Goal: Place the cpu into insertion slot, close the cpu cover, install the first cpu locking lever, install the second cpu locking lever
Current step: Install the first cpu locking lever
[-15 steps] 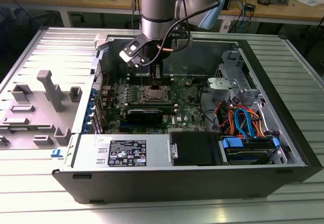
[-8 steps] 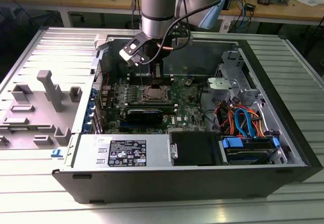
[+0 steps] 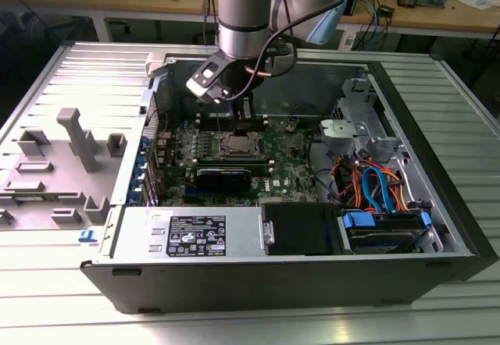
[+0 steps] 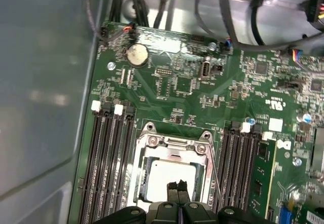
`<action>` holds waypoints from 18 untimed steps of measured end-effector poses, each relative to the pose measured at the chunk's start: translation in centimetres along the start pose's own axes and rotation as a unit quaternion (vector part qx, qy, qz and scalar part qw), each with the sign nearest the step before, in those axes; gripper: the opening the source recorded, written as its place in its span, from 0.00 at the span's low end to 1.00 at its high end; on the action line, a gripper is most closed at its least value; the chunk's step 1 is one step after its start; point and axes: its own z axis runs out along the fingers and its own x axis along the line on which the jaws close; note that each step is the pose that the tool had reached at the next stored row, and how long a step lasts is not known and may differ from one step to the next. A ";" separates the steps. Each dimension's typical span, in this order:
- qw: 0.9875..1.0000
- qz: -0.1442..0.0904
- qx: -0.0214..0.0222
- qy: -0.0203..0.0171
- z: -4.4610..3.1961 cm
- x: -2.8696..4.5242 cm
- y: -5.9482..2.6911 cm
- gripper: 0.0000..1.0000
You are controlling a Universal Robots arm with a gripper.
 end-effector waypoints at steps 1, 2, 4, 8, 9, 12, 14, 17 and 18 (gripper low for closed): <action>1.000 -0.007 0.000 0.000 0.00 0.00 0.00 0.11; 1.000 -0.017 -0.001 0.000 0.00 0.00 0.00 0.11; 0.999 -0.037 -0.002 0.000 0.00 0.00 0.00 0.11; 0.998 -0.055 -0.003 0.000 -0.10 -0.01 -0.01 0.11; 0.998 -0.058 -0.003 0.000 -0.17 -0.01 0.00 0.11; 0.998 -0.063 -0.003 0.000 -0.40 -0.02 0.00 0.11; 0.997 -0.074 -0.004 0.001 -0.41 -0.02 0.00 0.11; 0.995 -0.102 -0.005 0.001 -0.42 -0.02 0.00 0.11; 0.993 -0.115 -0.006 0.001 -0.42 -0.02 0.00 0.11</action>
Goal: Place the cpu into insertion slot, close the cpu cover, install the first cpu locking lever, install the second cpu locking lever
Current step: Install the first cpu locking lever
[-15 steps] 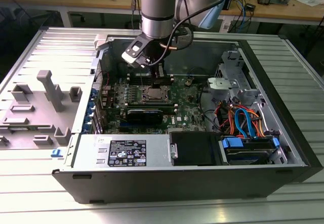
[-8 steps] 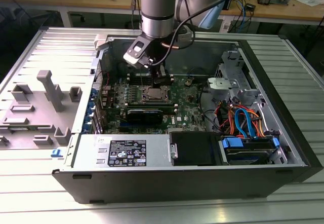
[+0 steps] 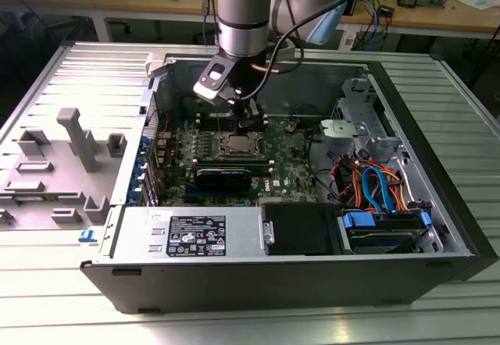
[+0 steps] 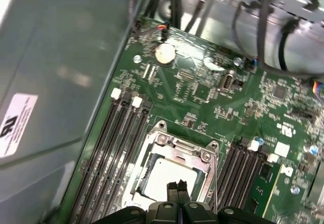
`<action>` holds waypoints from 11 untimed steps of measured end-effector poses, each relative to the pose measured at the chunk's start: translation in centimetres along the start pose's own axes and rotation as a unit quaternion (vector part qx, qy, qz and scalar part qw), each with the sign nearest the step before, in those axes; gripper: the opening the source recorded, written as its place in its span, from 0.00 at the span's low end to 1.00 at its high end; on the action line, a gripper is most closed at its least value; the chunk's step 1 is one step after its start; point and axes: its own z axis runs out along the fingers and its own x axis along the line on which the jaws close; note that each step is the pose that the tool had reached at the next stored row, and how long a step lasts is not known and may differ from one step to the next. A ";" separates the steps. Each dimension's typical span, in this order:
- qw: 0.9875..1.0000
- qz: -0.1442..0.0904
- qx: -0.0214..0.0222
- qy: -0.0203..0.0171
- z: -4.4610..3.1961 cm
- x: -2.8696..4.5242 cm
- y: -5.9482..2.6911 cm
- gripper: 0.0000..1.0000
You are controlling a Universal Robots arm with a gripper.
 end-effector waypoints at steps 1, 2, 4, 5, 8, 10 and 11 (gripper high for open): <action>1.000 -0.010 0.000 0.000 0.00 0.00 0.00 0.11; 1.000 -0.020 -0.001 0.000 0.00 0.00 0.00 0.11; 0.999 -0.040 -0.002 0.000 0.00 0.00 0.00 0.11; 0.999 -0.049 -0.002 0.000 0.00 0.00 0.00 0.11; 0.997 -0.076 -0.004 0.001 0.00 0.00 0.00 0.11; 0.996 -0.094 -0.005 0.001 0.00 0.00 0.00 0.11; 0.995 -0.101 -0.005 0.001 0.00 0.00 0.00 0.11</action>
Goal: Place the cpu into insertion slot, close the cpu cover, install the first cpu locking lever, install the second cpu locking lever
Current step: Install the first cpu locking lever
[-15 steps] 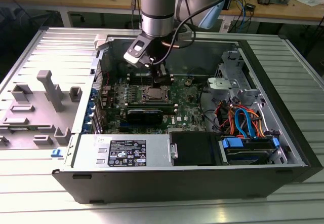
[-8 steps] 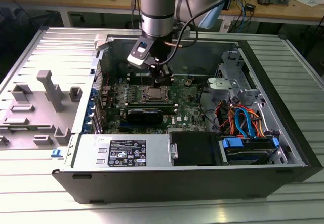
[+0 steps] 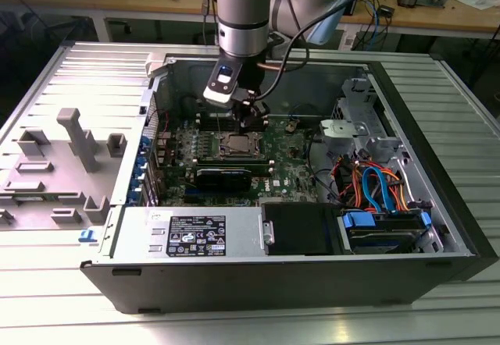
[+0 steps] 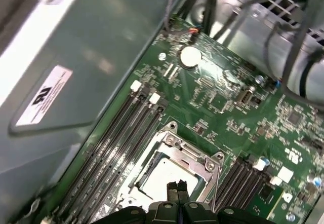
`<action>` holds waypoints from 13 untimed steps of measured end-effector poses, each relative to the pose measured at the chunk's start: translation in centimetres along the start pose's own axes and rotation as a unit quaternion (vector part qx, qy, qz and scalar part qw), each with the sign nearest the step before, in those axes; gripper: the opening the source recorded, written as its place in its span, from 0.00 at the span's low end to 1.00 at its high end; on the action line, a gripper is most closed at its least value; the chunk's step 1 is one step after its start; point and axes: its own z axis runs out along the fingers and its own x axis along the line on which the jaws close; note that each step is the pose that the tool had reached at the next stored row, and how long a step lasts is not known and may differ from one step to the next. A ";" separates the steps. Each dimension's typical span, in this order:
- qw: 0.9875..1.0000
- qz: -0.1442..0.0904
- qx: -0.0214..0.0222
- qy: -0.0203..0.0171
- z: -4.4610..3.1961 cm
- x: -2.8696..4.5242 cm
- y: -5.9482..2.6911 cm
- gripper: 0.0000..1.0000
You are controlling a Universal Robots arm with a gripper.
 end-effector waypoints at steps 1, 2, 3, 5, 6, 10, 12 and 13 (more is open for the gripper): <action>1.000 -0.011 -0.001 0.000 0.00 0.00 0.00 0.11; 1.000 -0.020 -0.001 0.000 0.00 0.00 0.00 0.11; 0.999 -0.040 -0.002 0.000 0.00 0.00 0.00 0.11; 0.998 -0.056 -0.002 0.001 -0.16 -0.01 -0.01 0.11; 0.998 -0.059 -0.002 0.001 -0.30 -0.01 -0.01 0.11; 0.998 -0.067 0.000 0.003 -1.19 -0.06 0.01 0.11; 0.998 -0.069 0.001 0.004 -1.54 -0.07 0.01 0.11; 0.998 -0.069 0.001 0.004 -1.65 -0.07 0.01 0.11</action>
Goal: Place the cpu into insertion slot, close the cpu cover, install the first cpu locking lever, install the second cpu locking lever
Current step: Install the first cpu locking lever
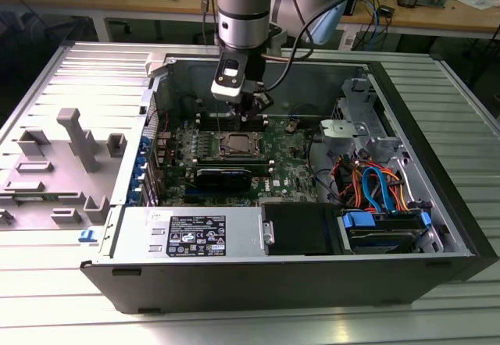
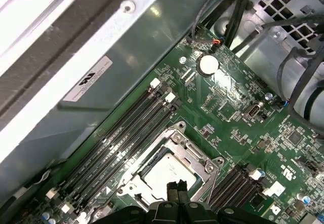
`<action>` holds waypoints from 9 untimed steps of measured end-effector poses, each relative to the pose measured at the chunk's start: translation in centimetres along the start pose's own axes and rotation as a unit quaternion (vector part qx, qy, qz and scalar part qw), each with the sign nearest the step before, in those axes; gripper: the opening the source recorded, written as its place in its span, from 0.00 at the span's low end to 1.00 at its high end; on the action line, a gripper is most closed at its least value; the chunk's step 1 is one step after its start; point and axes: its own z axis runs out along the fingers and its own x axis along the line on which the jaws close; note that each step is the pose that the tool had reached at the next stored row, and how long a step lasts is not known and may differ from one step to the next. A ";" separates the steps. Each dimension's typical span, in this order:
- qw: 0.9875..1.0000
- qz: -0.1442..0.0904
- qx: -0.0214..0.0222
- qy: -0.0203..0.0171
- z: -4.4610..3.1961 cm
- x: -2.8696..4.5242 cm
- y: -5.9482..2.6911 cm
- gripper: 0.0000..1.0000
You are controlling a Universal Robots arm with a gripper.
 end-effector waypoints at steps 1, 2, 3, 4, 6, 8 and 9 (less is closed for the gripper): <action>1.000 -0.001 0.000 0.000 -0.31 -0.01 0.00 0.11; 1.000 -0.002 0.000 0.000 -0.63 -0.02 0.01 0.11; 1.000 -0.002 0.000 0.000 -0.87 -0.03 0.01 0.11; 1.000 -0.002 0.000 0.000 -1.04 -0.03 0.02 0.11; 1.000 -0.005 0.000 0.001 -1.46 -0.05 0.01 0.11; 1.000 -0.023 0.000 0.001 -1.49 -0.05 0.02 0.11; 0.999 -0.037 -0.001 0.001 -1.49 -0.05 0.02 0.11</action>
